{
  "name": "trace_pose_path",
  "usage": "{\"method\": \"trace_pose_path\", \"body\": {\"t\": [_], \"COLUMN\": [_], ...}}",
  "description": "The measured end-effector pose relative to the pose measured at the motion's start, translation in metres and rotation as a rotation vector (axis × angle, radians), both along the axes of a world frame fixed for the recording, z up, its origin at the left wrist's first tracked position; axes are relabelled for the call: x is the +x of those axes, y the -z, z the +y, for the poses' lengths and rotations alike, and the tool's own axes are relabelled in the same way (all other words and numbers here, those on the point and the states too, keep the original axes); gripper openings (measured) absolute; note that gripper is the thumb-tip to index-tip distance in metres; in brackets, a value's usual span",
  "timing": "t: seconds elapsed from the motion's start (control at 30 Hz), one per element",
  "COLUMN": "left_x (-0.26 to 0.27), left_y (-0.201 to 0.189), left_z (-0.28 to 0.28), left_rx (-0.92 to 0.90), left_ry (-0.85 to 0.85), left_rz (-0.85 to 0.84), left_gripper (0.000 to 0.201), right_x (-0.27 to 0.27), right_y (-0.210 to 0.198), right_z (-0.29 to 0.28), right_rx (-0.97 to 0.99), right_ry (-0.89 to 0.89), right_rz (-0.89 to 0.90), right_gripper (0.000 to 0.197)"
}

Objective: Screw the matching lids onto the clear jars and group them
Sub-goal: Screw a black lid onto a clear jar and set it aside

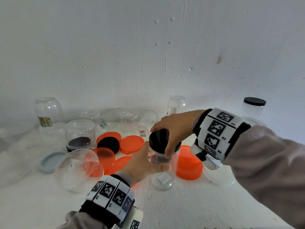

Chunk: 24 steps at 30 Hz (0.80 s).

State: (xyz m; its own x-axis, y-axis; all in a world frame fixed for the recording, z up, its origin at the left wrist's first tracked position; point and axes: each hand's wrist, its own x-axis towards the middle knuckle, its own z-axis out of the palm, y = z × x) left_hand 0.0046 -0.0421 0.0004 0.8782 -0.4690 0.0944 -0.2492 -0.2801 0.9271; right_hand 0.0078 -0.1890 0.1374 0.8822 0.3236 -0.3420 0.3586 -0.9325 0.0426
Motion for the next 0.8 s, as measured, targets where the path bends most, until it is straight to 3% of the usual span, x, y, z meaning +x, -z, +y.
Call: {"method": "trace_pose_path", "body": {"t": [0.3,0.43,0.53,0.67,0.8], "left_x": [-0.0039,-0.0020,-0.0015,-0.0022,-0.0026], "left_y": [-0.0044,-0.0015,-0.0009,-0.0005,0.0006], "left_z": [-0.0013,-0.0015,-0.0017,-0.0019,-0.0009], "left_rx": [0.004,-0.007,-0.004,-0.017,-0.008], "left_ry": [0.020,0.004,-0.002,0.006,-0.004], "left_rz": [-0.018,-0.003,-0.004,-0.006,-0.001], "left_gripper": [0.096,0.087,0.079,0.088,0.090], "right_x": [-0.0017,0.0002,0.0006,0.0000,-0.0020], "right_y": [0.0086,0.0028,-0.0003,0.0032,0.0075], "right_z": [0.0023,-0.0005,0.0009,0.0021,0.0051], "right_rx": [0.019,0.009,0.006,0.044,-0.014], "right_ry": [0.061,0.041,0.001,0.050,0.075], "right_rz": [-0.141,-0.013,0.005,-0.038,-0.138], "right_gripper": [0.084,0.093,0.086,0.078,0.084]}}
